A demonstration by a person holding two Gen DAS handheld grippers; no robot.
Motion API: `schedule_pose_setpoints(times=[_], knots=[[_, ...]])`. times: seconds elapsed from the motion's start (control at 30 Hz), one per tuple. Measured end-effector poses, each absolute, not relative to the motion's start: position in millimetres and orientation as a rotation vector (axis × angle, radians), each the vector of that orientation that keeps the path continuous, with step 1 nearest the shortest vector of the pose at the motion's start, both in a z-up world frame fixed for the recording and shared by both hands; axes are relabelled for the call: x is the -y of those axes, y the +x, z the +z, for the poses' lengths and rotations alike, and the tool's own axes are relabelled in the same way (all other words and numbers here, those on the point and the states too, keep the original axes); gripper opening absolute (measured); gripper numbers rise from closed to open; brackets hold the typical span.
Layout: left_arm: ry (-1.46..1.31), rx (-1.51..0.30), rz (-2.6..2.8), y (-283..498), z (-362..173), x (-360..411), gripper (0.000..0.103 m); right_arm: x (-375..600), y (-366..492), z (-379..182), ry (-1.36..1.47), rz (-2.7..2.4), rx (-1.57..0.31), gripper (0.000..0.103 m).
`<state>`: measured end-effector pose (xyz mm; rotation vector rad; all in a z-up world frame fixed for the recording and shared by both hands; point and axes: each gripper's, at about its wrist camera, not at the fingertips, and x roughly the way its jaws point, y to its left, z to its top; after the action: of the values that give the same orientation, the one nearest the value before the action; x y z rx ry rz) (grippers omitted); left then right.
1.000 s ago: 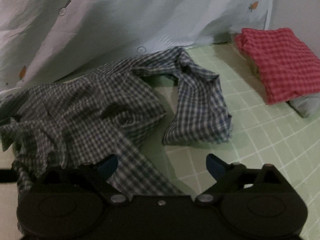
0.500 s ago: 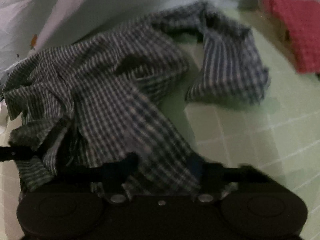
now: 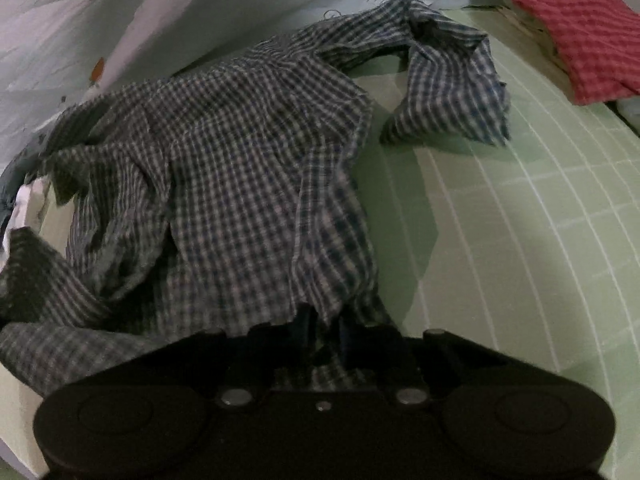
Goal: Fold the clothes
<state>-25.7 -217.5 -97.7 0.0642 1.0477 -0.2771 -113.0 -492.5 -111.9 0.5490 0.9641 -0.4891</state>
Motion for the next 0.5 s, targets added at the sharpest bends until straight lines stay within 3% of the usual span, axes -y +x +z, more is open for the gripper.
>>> schedule_pose_setpoints(times=[0.3,0.5], knots=[[-0.202,-1.209,-0.013,-74.3,-126.7,120.5,0.009,489.4,-129.8,-114.9,0.566,-0.455,-1.019,0.011],[-0.163,-1.178,0.034,-92.0,-116.4,109.0,0.026,487.1,-130.6,-108.3,0.509,-0.439,-1.036,0.017]])
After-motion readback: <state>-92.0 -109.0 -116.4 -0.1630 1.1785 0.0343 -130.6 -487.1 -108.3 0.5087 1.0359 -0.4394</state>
